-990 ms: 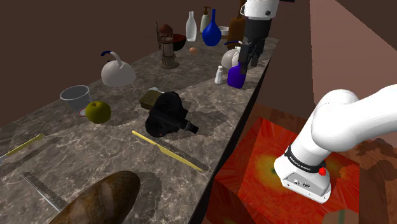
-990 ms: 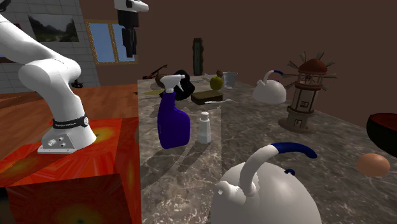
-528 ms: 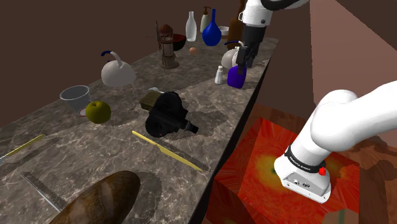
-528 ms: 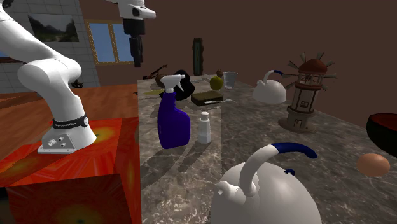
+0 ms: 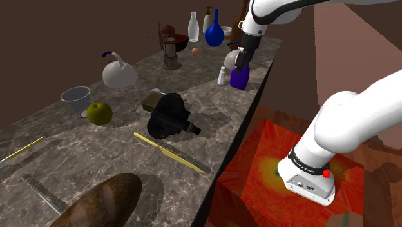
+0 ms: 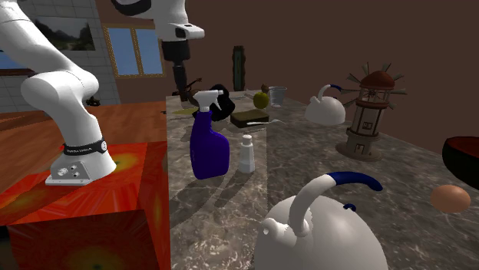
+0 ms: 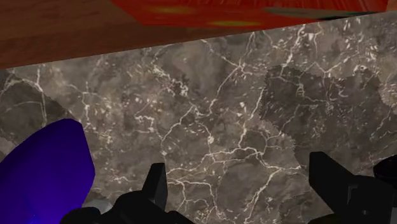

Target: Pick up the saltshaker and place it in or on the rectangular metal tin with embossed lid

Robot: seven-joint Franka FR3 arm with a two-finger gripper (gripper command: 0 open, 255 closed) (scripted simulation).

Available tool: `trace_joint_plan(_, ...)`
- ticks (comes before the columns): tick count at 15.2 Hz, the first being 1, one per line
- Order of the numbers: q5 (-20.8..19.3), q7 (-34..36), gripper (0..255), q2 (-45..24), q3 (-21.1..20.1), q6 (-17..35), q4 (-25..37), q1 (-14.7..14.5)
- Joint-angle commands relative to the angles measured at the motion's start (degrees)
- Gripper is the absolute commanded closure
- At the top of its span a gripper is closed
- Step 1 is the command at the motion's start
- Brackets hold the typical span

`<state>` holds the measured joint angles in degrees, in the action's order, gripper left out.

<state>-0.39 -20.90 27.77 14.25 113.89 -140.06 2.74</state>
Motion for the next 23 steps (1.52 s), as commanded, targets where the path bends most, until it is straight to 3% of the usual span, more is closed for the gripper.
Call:
trace_joint_plan(1,0.58,-3.49,0,-3.36,2.24,2.89,1.44,-0.1)
trace_joint_plan(6,4.74,-12.96,0,-13.14,7.64,9.54,5.97,-1.0)
trace_joint_plan(12,14.92,-26.47,0,-26.62,12.47,14.07,14.57,-1.5)
trace_joint_plan(17,25.4,-37.52,0,-38.65,13.05,14.22,24.44,1.17)
trace_joint_plan(23,28.26,-39.53,0,-41.95,11.92,16.88,24.51,1.69)
